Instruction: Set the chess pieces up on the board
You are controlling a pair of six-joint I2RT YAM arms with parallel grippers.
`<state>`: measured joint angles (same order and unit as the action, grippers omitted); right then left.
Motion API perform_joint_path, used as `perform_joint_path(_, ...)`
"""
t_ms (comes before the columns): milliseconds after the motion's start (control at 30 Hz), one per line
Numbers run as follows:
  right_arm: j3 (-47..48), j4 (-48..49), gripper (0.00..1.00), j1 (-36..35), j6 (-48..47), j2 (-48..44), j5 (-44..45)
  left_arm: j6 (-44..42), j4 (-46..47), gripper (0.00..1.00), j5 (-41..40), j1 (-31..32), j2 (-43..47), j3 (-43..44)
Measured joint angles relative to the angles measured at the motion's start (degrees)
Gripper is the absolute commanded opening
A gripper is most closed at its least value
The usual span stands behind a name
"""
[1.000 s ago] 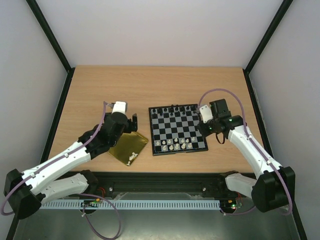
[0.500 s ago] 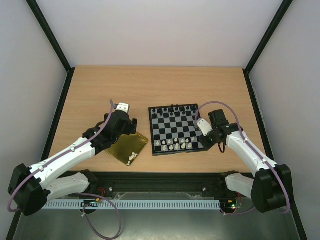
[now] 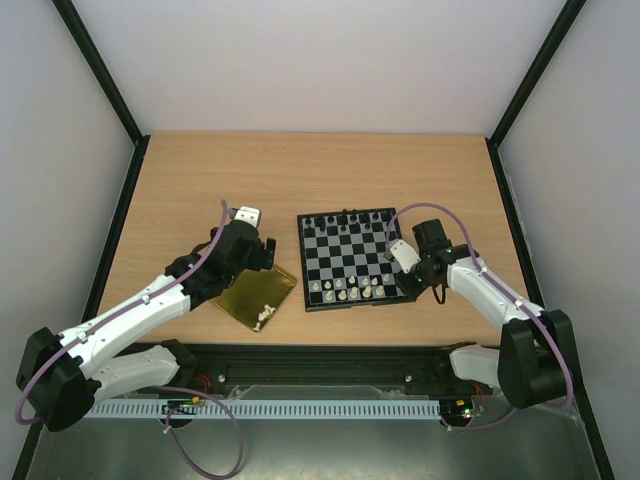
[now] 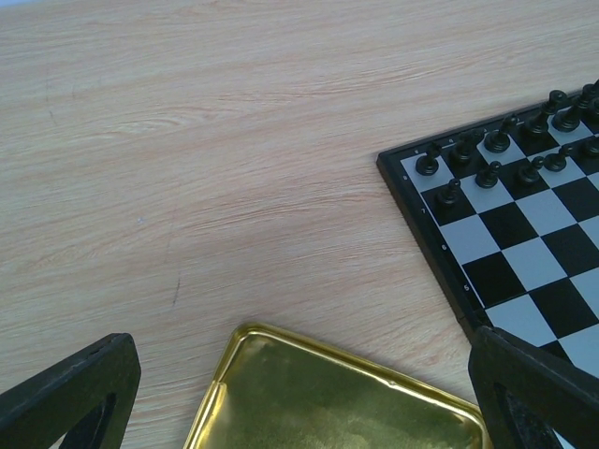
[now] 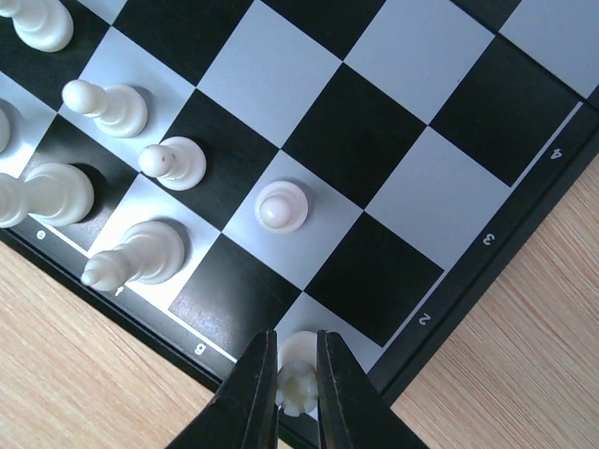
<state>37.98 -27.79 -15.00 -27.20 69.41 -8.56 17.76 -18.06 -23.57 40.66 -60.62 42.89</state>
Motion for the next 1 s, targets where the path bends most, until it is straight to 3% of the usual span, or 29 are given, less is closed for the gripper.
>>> perform_joint_path(467, -0.4, 1.2, 0.11, 0.0, -0.1, 1.9, 0.0, -0.7, 0.0, 0.99, 0.7, 0.0, 0.0, 0.0)
perform_joint_path(700, -1.1, 1.1, 0.3, 0.0, -0.6, 1.1, 0.5, -0.7, 0.0, 0.99, 1.1, 0.0, -0.5, 0.0)
perform_joint_path(1000, -0.4, -0.3, 0.4, 0.0, -0.1, -1.0, 0.8, -0.3, -0.4, 0.98, 1.2, 0.0, -1.3, 0.0)
